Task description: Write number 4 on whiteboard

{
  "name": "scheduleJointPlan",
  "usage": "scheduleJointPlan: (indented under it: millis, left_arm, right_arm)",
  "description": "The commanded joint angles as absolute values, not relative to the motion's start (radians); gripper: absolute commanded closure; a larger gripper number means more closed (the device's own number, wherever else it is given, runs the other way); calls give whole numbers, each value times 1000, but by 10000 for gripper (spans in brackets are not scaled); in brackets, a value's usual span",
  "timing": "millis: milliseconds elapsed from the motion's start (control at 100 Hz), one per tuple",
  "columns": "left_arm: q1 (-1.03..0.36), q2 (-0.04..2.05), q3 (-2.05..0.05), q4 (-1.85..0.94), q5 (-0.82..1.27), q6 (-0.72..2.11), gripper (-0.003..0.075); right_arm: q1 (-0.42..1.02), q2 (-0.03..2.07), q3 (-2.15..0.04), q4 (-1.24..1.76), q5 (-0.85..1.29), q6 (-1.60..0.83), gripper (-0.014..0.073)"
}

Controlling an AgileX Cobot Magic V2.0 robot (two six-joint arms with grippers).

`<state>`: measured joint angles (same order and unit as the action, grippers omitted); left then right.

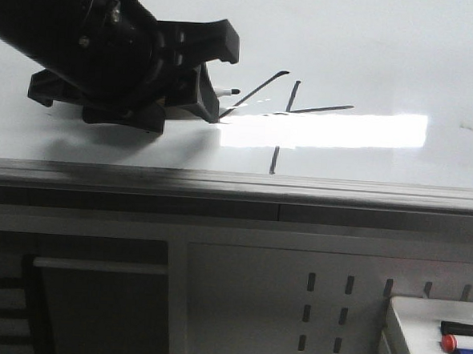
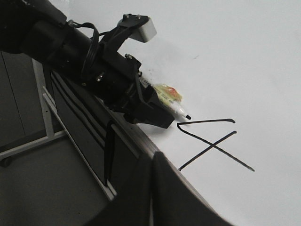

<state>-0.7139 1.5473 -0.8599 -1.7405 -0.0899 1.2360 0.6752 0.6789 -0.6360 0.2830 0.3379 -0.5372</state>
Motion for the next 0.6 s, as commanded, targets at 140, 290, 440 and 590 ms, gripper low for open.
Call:
scheduleJointPlan:
  millis: [140, 290, 440, 590]
  left_arm:
    - [-684, 1560, -862, -1751, -303, 1234, 285]
    - [-684, 1560, -862, -1761, -303, 1234, 192]
    - [-684, 1560, -862, -1765, -305, 1234, 147]
    - [-684, 1560, -862, -1766, -305, 1234, 147]
  right_arm:
    - [668, 682, -664, 292, 256, -539, 659]
    - [668, 682, -664, 292, 256, -539, 659]
    - [668, 682, -664, 292, 256, -539, 659]
    - [668, 682, -664, 292, 256, -539, 659]
